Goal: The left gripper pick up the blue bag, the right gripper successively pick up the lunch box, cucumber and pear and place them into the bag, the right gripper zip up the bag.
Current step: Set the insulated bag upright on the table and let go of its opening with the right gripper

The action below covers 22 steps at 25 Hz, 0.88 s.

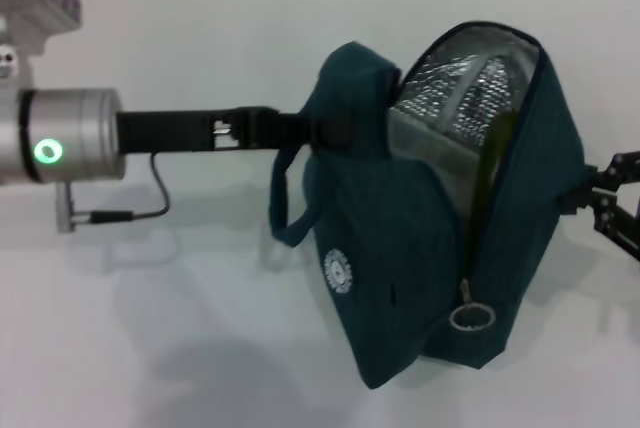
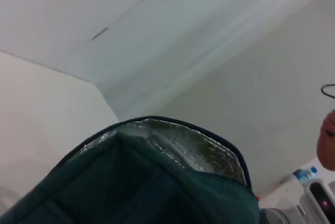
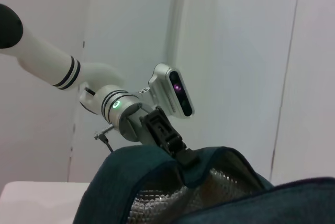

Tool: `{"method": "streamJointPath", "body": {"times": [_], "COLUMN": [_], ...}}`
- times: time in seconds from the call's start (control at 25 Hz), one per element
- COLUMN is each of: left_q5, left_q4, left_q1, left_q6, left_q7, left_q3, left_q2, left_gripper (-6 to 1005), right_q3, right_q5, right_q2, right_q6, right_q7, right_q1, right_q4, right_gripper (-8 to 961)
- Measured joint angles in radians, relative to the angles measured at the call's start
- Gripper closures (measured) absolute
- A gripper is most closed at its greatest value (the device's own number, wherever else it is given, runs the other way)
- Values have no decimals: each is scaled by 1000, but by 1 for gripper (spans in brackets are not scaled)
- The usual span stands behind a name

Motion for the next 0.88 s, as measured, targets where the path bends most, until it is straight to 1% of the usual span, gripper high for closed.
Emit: {"method": "streamJointPath", "body": {"times": [0.2, 0.36, 0.6, 0.76, 0.84, 0.88], "left_q5": [-3, -41, -70, -63, -61, -51], "left_q4": [-10, -10, -16, -79, -91, -108], "left_q1": [-38, -49, -43, -39, -36, -15], "left_q6": [-24, -33, -67, -87, -88, -95], "left_q7": [27, 62, 90, 128, 135, 147], "left_q3": [-2, -5, 0, 6, 6, 10], "left_q2": [2, 3, 2, 1, 1, 0], "left_gripper": [941, 941, 940, 940, 940, 940], "right_q3": [14, 18, 21, 21, 21, 21], "right_q5": [-9, -11, -44, -89, -104, -110], "right_q2": [0, -1, -8, -5, -2, -1], "right_q6": [16, 34, 48, 49, 46, 44], "right_q7": [-1, -2, 12, 28, 31, 32], "right_q1": [17, 30, 54, 55, 51, 50], "right_q4": [-20, -40, -57, -58, -58, -57], "right_gripper": [865, 865, 866, 866, 866, 865]}}
